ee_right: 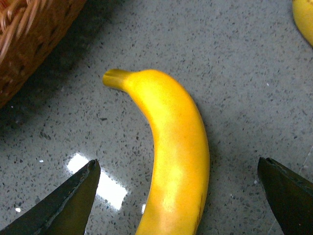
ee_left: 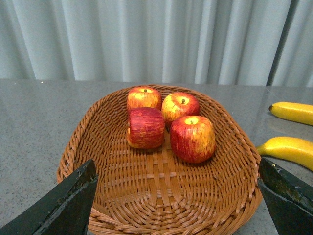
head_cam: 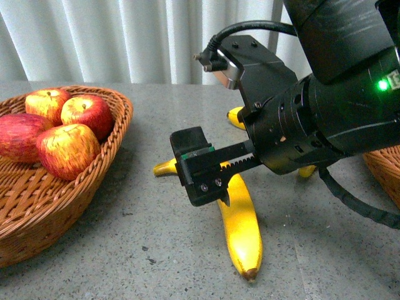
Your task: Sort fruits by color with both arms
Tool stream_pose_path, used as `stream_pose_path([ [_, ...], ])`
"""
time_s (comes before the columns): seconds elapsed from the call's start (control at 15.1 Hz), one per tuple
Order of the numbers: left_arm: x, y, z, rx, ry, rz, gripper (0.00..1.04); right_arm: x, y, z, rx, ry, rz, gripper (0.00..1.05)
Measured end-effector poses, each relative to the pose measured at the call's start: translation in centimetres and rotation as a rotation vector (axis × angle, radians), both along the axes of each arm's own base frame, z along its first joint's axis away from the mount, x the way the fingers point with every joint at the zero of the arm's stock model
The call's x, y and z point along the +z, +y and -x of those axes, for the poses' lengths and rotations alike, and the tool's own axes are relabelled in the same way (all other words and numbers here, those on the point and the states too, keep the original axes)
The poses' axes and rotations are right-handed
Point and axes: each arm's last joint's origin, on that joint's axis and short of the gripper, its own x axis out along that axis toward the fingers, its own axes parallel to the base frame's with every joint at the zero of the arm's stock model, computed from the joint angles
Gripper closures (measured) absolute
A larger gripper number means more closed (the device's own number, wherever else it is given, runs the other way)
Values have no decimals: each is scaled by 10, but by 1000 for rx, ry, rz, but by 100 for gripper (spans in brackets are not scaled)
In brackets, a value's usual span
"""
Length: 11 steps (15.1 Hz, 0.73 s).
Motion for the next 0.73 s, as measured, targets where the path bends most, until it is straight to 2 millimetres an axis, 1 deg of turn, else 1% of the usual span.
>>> stream_pose_path([
  [0.27,0,0,0,0,0,0,7,-23,7,10,33,29,51,6],
  [0.46,0,0,0,0,0,0,7,-34,8,18,52,50,82,7],
  [0.53,0,0,0,0,0,0,7,-36,7,19,56,45,86,15],
  [0.66,0,0,0,0,0,0,7,-35,8,18,61,26,81,39],
  [0.73,0,0,0,0,0,0,7,-35,8,18,61,21,78,48],
])
